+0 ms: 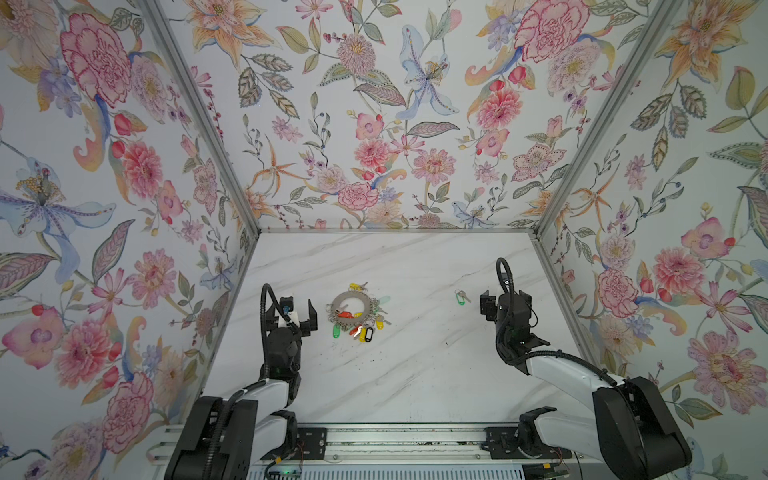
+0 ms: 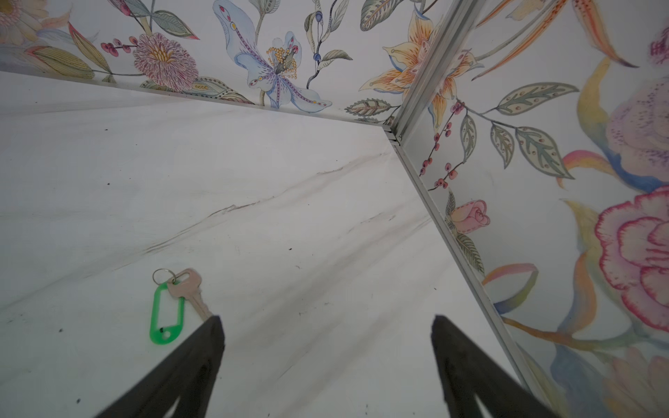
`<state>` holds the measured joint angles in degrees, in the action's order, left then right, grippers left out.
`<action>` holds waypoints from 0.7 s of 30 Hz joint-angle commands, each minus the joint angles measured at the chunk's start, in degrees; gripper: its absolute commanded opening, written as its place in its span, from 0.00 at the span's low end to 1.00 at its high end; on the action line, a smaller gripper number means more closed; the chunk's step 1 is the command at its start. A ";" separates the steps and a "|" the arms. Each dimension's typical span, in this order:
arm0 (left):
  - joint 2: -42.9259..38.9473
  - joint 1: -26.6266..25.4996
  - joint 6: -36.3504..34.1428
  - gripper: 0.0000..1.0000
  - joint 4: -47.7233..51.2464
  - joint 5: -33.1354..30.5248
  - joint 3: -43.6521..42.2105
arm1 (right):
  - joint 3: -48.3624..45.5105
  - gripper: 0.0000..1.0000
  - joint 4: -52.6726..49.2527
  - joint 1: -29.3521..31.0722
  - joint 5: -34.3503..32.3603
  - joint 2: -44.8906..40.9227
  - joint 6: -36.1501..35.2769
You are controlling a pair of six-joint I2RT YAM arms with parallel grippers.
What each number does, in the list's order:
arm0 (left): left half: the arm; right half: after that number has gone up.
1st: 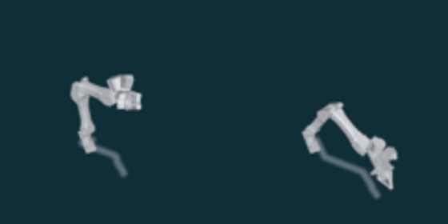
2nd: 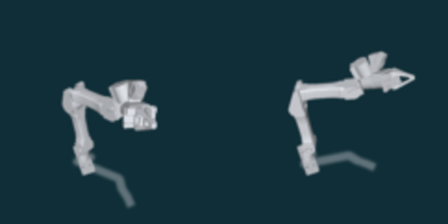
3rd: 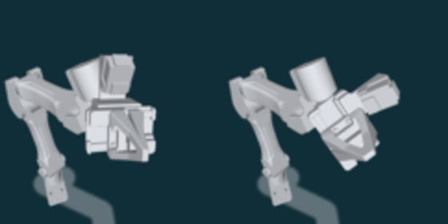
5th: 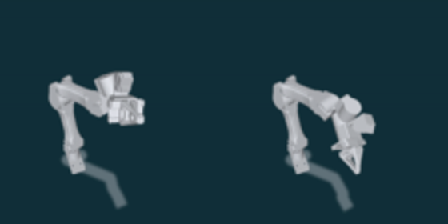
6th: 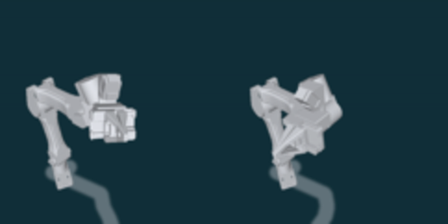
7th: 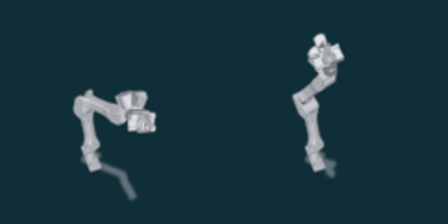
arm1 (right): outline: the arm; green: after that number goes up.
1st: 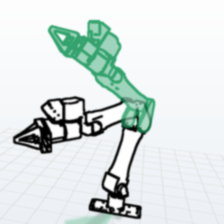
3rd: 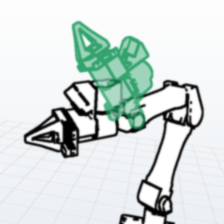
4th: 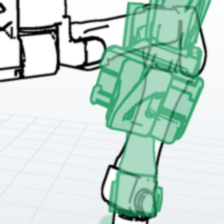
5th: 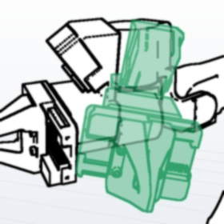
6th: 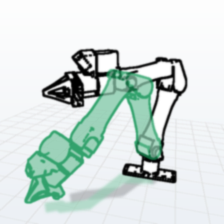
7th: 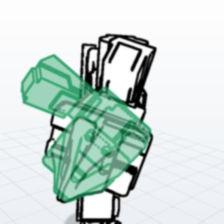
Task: Remove the keys from the keyring
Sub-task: 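Lower the green-tagged key onto the table and open the right gripper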
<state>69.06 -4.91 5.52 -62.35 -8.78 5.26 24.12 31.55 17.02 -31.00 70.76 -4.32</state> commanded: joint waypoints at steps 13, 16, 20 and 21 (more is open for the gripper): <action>7.11 2.27 -2.25 0.99 -14.39 1.76 0.54 | -10.16 0.97 36.16 -5.32 5.53 14.49 -2.71; 12.06 2.30 -4.45 0.99 -21.47 4.89 -0.54 | -6.83 0.97 30.45 -8.05 9.74 15.10 -0.85; 23.27 2.37 -5.74 0.99 -32.77 7.04 0.06 | -4.11 0.99 24.79 -10.68 14.94 15.41 1.13; 21.17 2.52 -5.55 0.99 -28.29 6.87 0.37 | -4.15 0.99 24.77 -11.13 15.77 15.44 1.47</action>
<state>89.19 -3.05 1.65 -83.90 -4.21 5.41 18.92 58.67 6.92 -19.92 86.35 -4.86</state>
